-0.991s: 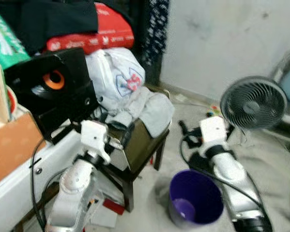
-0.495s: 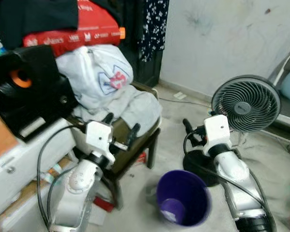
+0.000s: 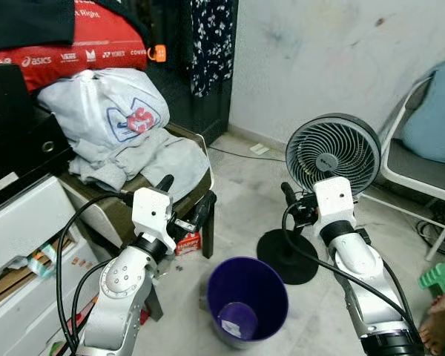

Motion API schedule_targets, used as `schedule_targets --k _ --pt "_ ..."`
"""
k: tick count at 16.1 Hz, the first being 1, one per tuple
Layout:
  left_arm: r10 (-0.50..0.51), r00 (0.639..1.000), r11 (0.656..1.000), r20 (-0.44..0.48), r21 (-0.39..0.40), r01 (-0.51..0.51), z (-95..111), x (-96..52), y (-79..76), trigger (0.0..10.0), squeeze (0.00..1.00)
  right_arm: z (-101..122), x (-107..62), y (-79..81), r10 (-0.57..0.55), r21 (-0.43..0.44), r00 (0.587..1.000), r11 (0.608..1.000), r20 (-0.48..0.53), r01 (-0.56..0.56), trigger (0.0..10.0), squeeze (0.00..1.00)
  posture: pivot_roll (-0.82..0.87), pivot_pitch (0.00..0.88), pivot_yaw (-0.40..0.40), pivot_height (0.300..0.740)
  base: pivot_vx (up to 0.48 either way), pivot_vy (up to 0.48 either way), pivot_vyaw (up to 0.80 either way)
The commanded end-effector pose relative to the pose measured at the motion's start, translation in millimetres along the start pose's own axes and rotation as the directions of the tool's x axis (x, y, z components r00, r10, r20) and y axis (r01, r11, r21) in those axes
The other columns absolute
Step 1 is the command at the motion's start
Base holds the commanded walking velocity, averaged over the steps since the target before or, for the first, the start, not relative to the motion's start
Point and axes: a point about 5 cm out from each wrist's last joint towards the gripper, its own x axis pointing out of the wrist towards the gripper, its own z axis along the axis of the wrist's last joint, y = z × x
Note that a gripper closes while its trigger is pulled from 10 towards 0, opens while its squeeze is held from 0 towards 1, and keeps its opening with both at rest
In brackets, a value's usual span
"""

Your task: Clean up the room

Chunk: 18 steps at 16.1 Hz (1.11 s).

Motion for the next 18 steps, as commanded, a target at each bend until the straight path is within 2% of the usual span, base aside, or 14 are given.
schedule_targets --k 1,18 --pt "0.008 1.0 1.0 0.006 0.017 -0.008 2.2 -1.0 4.2 10.0 0.0 2.9 1.8 3.2 0.017 -0.013 1.0 1.0 0.011 -0.016 10.0 0.0 -0.04 0.0 -0.045 0.74 0.0 0.0 0.8" --pt "-0.005 1.0 0.999 0.011 0.032 0.005 3.1 1.9 4.3 10.0 0.0 3.0 5.2 3.3 0.017 0.0 1.0 1.0 0.014 -0.017 10.0 0.0 -0.04 0.0 -0.042 0.74 0.0 0.0 0.8"
